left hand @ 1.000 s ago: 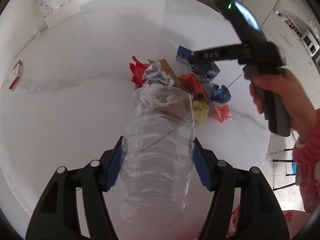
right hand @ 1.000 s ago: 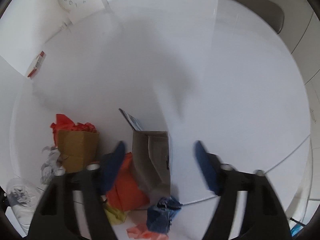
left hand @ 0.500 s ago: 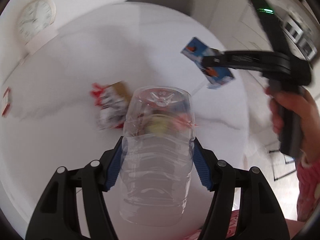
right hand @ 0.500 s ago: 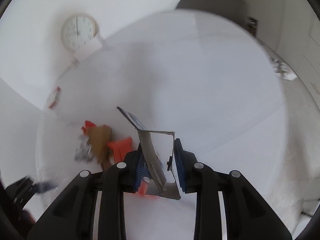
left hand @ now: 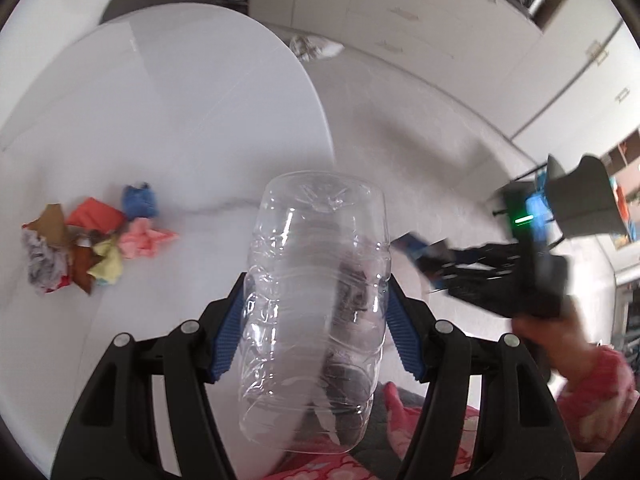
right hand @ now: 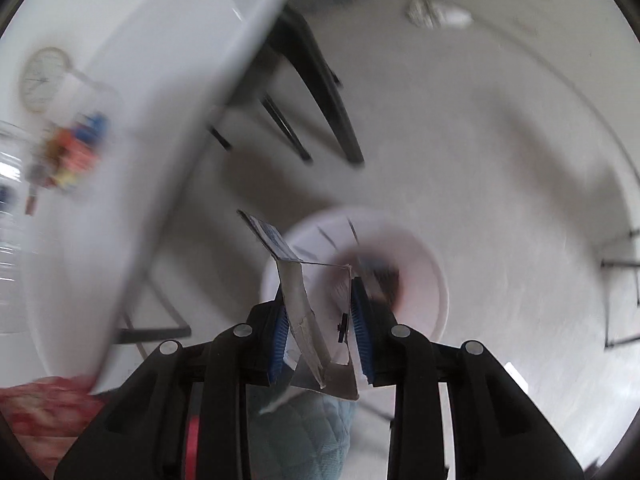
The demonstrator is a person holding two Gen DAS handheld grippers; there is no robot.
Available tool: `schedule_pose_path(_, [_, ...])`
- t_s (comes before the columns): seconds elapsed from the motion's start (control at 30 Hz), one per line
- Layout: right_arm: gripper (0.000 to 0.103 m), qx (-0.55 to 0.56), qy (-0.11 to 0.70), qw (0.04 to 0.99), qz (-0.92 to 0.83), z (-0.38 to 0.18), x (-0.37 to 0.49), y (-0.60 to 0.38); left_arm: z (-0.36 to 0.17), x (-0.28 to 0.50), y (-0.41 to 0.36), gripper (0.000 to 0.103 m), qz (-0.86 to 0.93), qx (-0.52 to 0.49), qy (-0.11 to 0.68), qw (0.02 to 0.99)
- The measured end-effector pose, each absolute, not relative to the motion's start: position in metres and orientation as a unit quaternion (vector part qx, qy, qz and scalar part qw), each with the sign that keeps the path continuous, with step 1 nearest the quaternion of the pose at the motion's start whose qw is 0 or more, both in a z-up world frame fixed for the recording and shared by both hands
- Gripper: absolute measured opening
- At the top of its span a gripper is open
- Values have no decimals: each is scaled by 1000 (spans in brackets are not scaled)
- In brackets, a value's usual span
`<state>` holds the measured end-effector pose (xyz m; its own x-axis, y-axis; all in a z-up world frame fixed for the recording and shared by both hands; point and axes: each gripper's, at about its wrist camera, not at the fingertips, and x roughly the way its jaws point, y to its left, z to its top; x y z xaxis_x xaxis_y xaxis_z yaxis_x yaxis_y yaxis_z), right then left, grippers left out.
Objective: Collect trash
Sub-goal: 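Drop the bottle and box into the wastebasket by opening both tools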
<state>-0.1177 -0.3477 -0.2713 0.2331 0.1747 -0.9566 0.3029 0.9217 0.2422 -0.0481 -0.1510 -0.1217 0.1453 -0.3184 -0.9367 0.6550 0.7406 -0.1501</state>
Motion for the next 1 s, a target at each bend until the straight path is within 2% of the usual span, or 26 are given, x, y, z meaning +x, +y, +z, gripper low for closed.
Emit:
schedule_pose_path(0.13, [31, 203, 656, 725, -53, -342, -117, -349, -129, -61, -172, 62, -328, 187, 566, 733])
schedule_pose_path(0.17, [35, 207, 663, 717, -58, -355, -117, -351, -130, -65, -176, 62, -328, 197, 564, 732])
schedule_pose_path(0.2, [50, 214, 670, 708, -62, -368, -120, -354, -130, -66, -180, 62, -329, 202, 563, 731])
schedule_pose_path(0.27, [69, 237, 683, 687, -67, -389, -126, -357, -134, -74, -189, 63, -331, 212, 565, 725])
schedule_pose_path(0.33, [70, 242, 684, 684, -72, -391, -132, -359, -137, -78, -196, 63, -334, 216, 571, 718])
schedule_pose_path(0.47, [84, 250, 654, 710, -80, -357, -147, -373, -153, -89, -210, 63, -342, 224, 578, 706])
schedule_pose_path(0.67, [94, 253, 594, 754, -119, -288, -179, -410, -175, -99, -237, 63, -359, 227, 593, 684])
schedule_pose_path(0.8, [96, 254, 564, 773, -139, -253, -197, -430, -195, -104, -257, 63, -374, 235, 604, 663])
schedule_pose_path(0.9, [96, 253, 554, 779, -149, -236, -205, -438, -200, -106, -264, 80, -375, 237, 607, 660])
schedule_pose_path(1.0, [97, 253, 545, 785, -148, -228, -207, -438, -197, -106, -266, 81, -375, 229, 604, 665])
